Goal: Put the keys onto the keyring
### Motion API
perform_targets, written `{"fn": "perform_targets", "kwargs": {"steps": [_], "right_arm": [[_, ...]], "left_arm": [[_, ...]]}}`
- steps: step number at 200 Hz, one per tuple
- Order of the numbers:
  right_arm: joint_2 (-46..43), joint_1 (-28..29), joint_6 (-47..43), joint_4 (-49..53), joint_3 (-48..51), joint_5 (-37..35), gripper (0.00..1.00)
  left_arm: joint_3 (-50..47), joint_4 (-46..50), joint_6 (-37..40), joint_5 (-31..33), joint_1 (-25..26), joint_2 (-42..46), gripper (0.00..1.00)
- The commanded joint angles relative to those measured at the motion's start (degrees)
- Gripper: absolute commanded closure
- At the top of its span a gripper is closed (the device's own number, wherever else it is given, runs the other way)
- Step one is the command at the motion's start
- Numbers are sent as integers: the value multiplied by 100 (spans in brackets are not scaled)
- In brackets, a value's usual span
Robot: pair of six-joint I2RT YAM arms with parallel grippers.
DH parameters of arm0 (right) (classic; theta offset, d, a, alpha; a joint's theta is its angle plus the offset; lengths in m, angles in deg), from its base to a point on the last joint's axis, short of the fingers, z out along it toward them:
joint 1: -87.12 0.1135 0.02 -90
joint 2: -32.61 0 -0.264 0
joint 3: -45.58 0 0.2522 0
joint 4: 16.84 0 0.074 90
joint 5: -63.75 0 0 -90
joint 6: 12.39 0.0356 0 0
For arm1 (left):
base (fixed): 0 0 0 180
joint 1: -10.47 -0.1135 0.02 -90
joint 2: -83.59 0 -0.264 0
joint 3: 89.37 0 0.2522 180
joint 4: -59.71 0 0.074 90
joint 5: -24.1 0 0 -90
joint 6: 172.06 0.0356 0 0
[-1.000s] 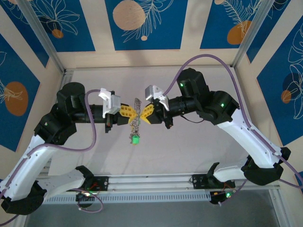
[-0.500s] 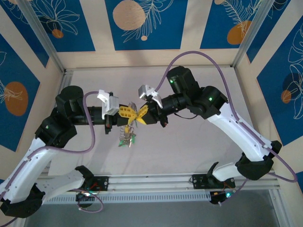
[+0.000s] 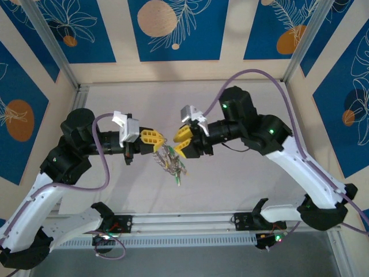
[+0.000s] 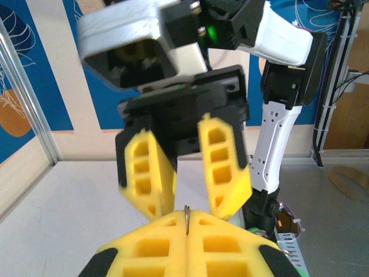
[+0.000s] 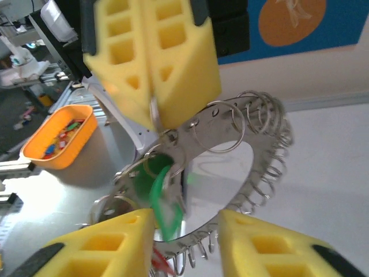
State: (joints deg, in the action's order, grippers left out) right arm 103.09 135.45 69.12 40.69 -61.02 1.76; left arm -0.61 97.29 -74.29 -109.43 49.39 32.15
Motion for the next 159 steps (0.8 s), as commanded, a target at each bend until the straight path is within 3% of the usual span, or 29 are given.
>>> {"fn": "perform_targets", "kwargs": {"steps": [1, 92, 159], "right_arm": [[-341, -18, 110, -501, 167, -163, 60], [-198, 49, 495, -1527, 205, 649, 59], [-39, 185, 543, -1549, 237, 876, 71]], "left_arm": [[-12, -521, -202, -323, 37, 88, 100], [-296, -1475, -854, -841, 34, 73, 100], [-530, -1947, -1029, -669, 38, 143, 100]]}}
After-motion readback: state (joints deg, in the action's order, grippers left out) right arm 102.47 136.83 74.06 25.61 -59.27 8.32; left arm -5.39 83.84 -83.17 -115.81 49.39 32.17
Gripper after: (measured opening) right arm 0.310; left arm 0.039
